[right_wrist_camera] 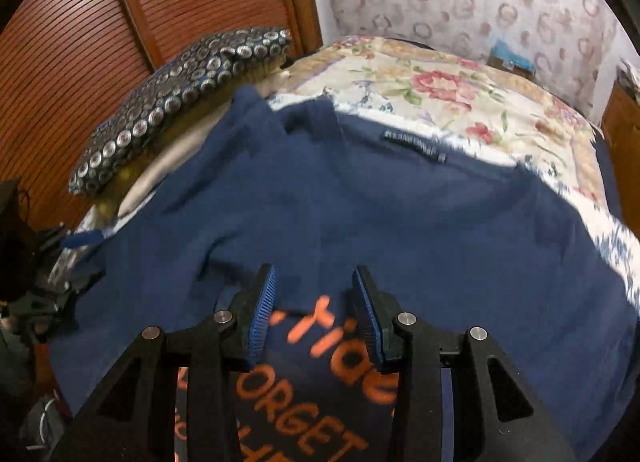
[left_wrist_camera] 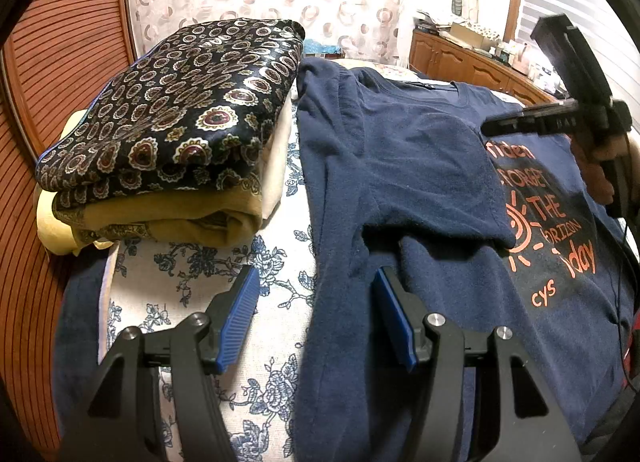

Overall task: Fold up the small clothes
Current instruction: 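Move the right gripper to the shirt's opposite side edge and grasp it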

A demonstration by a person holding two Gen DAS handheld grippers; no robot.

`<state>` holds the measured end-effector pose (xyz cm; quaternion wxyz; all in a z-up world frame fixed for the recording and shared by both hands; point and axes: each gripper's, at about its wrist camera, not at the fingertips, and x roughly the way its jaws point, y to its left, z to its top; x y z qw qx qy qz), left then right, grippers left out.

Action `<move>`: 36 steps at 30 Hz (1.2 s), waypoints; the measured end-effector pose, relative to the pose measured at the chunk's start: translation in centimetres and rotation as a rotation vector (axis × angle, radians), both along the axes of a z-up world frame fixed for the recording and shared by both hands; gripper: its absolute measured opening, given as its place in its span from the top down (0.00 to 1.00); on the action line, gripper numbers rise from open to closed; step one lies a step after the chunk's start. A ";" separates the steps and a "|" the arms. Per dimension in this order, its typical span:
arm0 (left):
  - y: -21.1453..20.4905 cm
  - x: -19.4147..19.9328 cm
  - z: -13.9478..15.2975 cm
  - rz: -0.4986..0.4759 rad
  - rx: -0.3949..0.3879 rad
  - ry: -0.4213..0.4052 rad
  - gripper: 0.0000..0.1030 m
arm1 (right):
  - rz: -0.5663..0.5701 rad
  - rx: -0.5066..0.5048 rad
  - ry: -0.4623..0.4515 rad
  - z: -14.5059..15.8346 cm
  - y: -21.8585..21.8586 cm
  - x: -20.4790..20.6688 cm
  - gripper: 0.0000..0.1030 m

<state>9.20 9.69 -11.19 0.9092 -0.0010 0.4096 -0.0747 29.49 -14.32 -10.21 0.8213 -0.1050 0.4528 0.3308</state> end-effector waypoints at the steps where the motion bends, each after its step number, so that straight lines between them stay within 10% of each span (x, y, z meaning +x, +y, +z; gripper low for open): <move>1: 0.0 0.0 0.0 0.000 0.000 0.000 0.42 | 0.003 -0.004 0.006 -0.1 0.1 -0.2 0.62; 11: 0.0 -0.1 -0.1 0.002 -0.002 -0.001 0.42 | 0.083 0.015 0.006 -0.4 1.0 -1.1 0.98; 17: 0.0 -0.1 -0.1 0.002 -0.002 -0.001 0.42 | -0.053 0.030 -0.136 3.1 -2.0 -0.2 1.00; 28: 0.0 -0.1 0.0 0.003 -0.002 -0.001 0.42 | -0.192 0.053 -0.234 6.0 -8.3 -2.3 0.59; 36: 0.8 -0.6 1.0 0.057 0.024 -0.045 0.42 | -0.367 0.032 -0.234 4.8 -19.5 -7.2 0.57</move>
